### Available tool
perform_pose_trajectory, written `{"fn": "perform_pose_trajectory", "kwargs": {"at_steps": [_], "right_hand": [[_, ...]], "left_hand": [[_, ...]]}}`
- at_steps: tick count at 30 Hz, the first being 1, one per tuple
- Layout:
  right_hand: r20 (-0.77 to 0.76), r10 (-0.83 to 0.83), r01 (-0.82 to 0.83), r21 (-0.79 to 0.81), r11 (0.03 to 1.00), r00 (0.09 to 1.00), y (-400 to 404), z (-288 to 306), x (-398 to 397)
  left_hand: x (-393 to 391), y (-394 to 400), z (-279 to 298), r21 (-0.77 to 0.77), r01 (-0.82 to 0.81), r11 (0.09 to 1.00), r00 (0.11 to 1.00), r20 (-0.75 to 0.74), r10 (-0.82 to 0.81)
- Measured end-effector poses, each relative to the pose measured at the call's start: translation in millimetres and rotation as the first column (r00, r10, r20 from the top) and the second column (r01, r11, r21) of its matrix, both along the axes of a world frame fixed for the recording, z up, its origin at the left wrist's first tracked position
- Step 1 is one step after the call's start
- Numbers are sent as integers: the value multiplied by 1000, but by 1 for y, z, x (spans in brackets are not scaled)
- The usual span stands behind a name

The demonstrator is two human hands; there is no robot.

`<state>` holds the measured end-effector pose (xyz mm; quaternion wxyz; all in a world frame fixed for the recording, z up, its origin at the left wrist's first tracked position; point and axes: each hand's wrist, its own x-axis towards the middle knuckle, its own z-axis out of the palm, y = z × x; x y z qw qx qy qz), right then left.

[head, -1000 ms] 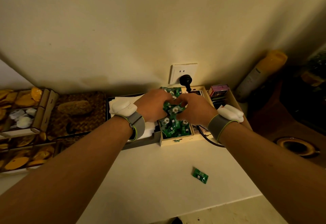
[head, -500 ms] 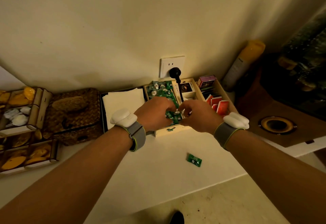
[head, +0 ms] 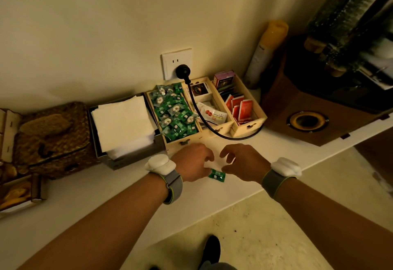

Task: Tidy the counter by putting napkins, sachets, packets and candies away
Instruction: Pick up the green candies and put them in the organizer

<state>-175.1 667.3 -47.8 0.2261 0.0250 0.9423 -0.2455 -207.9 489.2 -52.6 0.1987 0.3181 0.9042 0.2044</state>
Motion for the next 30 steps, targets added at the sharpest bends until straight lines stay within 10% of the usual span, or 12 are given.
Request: {"fn": "perform_pose_trajectory", "kwargs": {"at_steps": [17, 30], "right_hand": [[-70, 184, -179, 62, 982, 980, -12, -20, 10], [-253, 214, -222, -1, 975, 943, -57, 47, -43]], "left_hand": [[10, 2, -14, 49, -56, 997, 998, 43, 54], [-15, -46, 45, 204, -137, 969, 965, -193, 177]]}}
